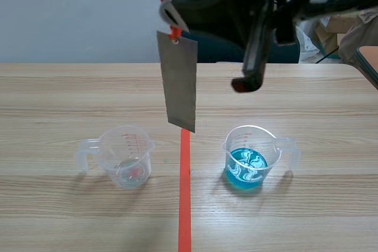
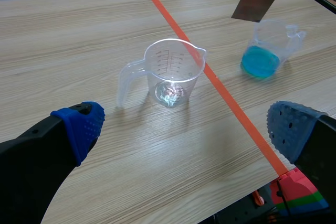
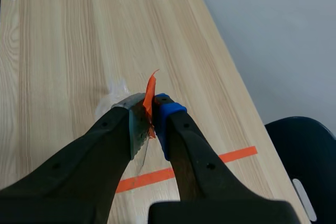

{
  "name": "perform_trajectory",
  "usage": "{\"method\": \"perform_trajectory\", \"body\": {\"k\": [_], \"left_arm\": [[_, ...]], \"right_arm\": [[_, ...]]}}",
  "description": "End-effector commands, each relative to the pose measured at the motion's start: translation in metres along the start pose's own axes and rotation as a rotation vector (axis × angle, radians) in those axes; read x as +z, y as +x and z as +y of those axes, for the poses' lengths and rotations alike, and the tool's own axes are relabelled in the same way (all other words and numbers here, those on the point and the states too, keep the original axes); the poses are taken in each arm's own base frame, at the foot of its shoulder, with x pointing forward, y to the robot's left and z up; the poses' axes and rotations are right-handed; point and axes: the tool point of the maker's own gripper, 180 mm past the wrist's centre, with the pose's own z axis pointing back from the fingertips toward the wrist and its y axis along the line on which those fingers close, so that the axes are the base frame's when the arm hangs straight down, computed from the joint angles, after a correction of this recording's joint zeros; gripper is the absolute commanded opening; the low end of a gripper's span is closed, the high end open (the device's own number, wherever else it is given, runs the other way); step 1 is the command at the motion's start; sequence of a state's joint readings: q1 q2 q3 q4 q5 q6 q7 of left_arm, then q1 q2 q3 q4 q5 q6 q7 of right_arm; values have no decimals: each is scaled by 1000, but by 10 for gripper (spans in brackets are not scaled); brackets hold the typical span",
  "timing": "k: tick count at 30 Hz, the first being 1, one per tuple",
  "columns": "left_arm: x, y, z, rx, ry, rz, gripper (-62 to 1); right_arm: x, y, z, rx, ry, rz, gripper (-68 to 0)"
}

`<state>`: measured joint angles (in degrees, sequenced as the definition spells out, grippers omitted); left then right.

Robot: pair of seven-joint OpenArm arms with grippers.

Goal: Do the redox reaction experiment

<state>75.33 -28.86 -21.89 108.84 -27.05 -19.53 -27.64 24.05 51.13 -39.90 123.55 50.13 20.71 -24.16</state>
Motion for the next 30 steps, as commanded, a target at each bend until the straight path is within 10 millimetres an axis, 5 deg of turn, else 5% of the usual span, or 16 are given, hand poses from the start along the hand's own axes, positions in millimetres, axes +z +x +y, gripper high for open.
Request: {"method": "perform_trajectory", "body": {"k": [1,11,30], "left_arm": [[1,4,0,7,7,-20,14],[1,4,0,7,7,-19,14],[1,4,0,7,7,-19,14]], "right_arm": [[8,2,-9,-5,-30,-12,-671],[39,-25,-26,-39,-121,58,-671],[74,-51,-21,-23,-100,154,-671]]}}
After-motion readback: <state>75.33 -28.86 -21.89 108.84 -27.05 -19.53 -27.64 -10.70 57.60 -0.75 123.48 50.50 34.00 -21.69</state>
